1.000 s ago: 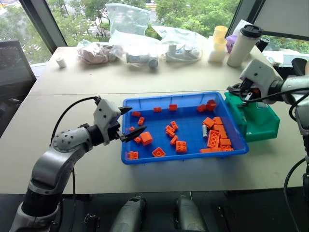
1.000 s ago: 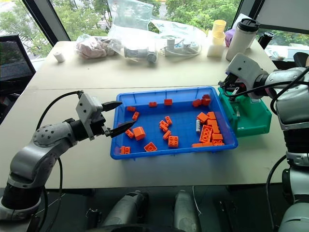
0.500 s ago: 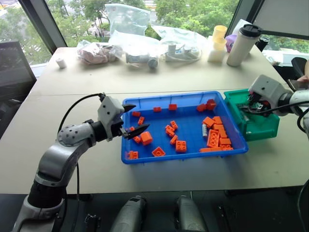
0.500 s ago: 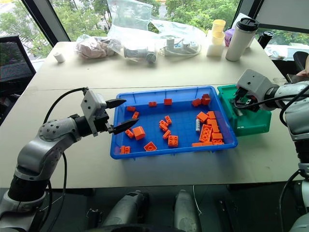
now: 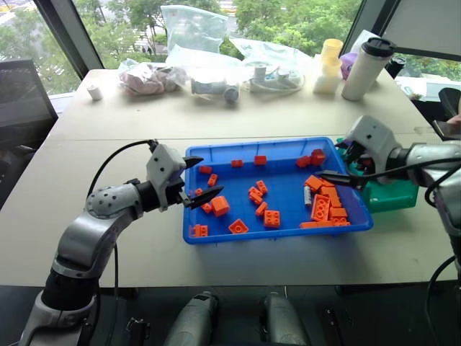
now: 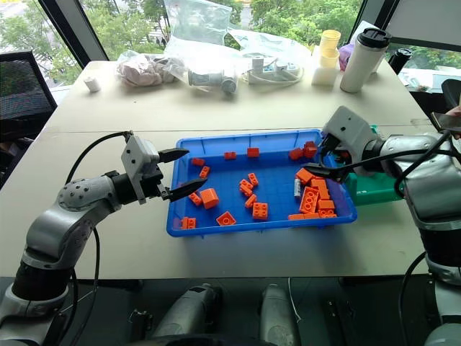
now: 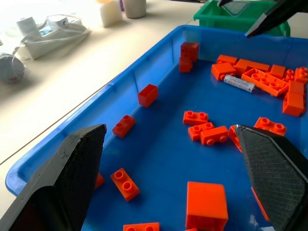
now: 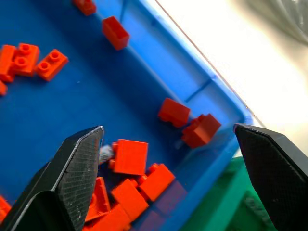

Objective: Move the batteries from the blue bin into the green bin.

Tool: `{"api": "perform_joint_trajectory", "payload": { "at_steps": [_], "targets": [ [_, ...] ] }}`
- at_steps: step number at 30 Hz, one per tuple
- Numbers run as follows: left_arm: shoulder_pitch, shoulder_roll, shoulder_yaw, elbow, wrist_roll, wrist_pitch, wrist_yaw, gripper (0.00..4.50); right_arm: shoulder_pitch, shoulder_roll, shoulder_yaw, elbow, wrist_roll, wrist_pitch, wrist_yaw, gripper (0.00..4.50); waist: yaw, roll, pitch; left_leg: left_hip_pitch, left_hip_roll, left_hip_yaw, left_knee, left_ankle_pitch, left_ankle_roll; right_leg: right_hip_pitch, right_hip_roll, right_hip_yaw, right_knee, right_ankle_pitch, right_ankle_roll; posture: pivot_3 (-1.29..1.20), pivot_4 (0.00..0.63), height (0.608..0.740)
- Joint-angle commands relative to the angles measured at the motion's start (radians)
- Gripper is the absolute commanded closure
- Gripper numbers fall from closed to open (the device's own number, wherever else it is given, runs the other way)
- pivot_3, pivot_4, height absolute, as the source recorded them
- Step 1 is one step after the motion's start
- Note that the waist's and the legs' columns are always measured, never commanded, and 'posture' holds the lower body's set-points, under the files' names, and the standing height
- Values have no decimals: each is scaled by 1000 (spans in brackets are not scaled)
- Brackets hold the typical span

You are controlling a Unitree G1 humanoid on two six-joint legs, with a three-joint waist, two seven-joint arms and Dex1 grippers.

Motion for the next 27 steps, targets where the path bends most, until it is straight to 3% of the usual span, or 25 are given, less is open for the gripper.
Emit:
{"api": "perform_joint_trajectory", "payload": {
  "at_steps": [1, 7, 17, 27],
  "targets": [
    [-7, 4, 7, -21, 4, -16, -2, 0, 48, 7, -12, -108, 33, 61, -43, 34, -2, 0, 0, 0, 0, 0, 0, 0, 0, 0, 0, 0, 0, 0, 0, 0, 150, 740],
    [-13, 1, 4, -15, 9, -18, -8, 0, 136, 29, 25, -159, 59, 91, -86, 34, -5, 0, 0, 0, 1, 0, 0, -1, 2, 0, 1, 0, 0, 0, 0, 0, 150, 740],
    [-10, -5, 4, -17, 19, -17, -7, 0, 96, 136, 101, -118, 86, 142, -177, 34, -4, -1, 0, 1, 1, 0, 0, -1, 1, 0, 1, 0, 0, 1, 0, 0, 150, 740],
    [23, -1, 17, -52, 19, -5, 16, 0, 60, 97, 97, -107, 99, 150, -176, 34, -4, -1, 0, 1, 1, 0, 0, -1, 1, 0, 1, 0, 0, 1, 0, 0, 150, 740]
  ]
}}
